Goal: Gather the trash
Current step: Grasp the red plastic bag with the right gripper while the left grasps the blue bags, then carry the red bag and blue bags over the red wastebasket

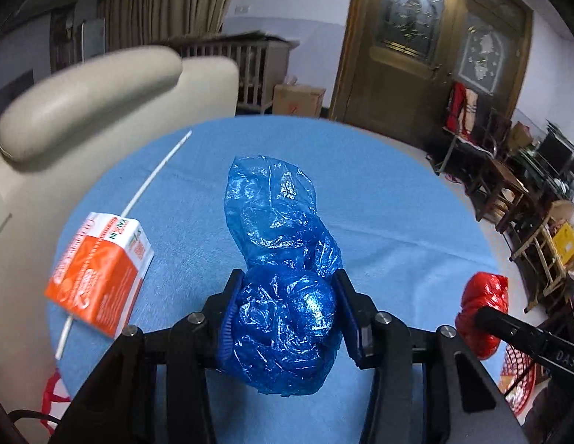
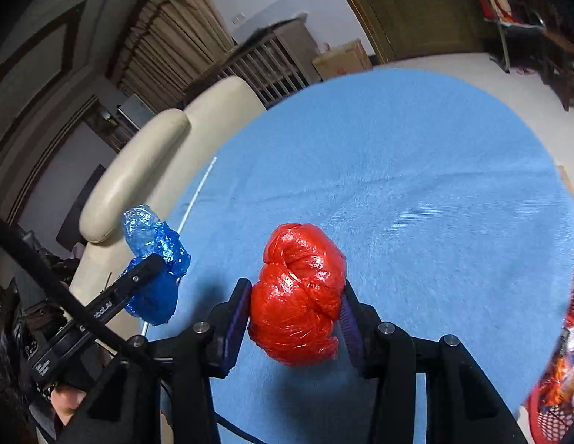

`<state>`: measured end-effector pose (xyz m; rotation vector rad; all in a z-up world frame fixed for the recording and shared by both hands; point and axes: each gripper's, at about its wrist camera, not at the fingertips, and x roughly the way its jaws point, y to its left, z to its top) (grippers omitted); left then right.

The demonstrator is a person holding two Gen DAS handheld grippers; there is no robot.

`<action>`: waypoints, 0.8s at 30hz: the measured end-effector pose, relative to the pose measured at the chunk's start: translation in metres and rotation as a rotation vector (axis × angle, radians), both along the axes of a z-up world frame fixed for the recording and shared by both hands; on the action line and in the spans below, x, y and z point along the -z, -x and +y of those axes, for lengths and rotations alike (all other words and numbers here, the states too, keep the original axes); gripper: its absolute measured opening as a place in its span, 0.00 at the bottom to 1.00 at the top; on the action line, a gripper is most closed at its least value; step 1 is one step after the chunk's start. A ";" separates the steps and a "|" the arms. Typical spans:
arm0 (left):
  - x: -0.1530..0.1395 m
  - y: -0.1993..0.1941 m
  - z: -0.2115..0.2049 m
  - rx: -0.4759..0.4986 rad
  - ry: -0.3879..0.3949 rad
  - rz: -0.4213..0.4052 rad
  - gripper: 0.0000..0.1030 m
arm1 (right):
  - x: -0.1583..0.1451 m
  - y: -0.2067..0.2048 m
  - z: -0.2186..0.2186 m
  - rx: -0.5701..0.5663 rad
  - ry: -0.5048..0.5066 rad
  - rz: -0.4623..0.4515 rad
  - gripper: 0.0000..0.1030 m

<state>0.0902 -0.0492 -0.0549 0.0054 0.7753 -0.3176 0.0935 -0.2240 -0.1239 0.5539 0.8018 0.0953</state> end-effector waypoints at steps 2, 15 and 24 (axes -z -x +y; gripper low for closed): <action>-0.007 0.011 -0.002 0.008 -0.007 -0.032 0.48 | -0.007 0.015 -0.002 0.004 -0.002 -0.021 0.48; -0.070 0.111 -0.024 0.069 -0.088 -0.285 0.48 | -0.050 0.094 -0.018 0.050 0.008 -0.148 0.48; -0.081 0.145 -0.038 0.108 -0.102 -0.328 0.48 | -0.064 0.140 -0.024 0.066 0.024 -0.200 0.48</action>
